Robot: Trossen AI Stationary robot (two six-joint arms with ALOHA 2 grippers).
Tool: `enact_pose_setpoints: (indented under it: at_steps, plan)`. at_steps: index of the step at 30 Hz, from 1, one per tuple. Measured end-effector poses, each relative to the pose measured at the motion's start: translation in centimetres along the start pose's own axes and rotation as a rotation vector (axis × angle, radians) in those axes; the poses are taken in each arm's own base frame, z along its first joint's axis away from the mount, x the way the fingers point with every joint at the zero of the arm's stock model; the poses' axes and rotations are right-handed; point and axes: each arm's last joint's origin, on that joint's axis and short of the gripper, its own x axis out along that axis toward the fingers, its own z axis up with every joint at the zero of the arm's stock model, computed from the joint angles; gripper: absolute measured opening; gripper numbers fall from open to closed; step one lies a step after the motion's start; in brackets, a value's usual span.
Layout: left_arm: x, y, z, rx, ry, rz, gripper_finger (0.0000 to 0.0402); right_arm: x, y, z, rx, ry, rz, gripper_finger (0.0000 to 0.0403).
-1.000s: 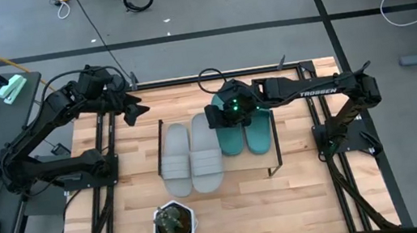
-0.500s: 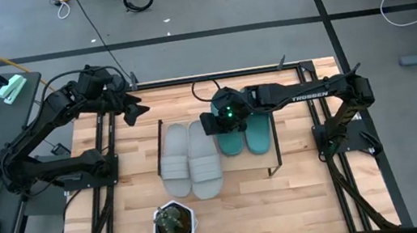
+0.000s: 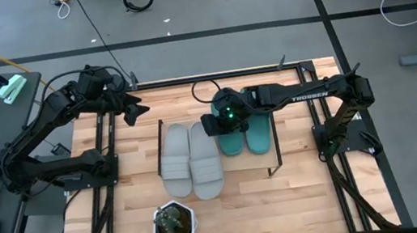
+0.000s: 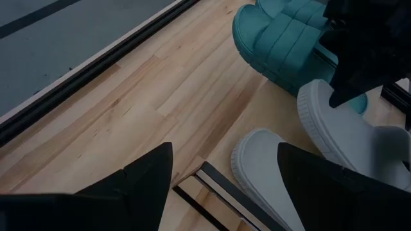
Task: Pick and place slides into the shelf
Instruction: Put the gray slide on the shelf, then adjust the slides on the shelf
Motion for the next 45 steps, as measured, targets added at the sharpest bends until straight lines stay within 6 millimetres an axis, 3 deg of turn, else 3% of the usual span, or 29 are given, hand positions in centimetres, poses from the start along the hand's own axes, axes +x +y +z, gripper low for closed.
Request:
enact_pose_setpoints:
  at_steps: [17,27,35,45]
  plan:
    - [0.0,0.0,0.0,0.000,0.000,0.000,0.0286,0.0,-0.1,0.3,0.004,-0.038,-0.006,0.0056]
    - [0.0,0.0,0.0,0.000,0.000,0.000,0.0286,0.0,-0.1,0.3,0.005,-0.035,-0.009,0.0109]
    - [0.0,0.0,0.0,0.001,0.000,0.000,0.0286,-1.8,-0.1,0.2,0.003,-0.086,-0.030,0.0140]
    - [0.0,0.0,0.0,-0.005,0.000,-0.001,0.0286,-4.4,0.6,-0.8,-0.030,-0.100,0.024,0.0142]
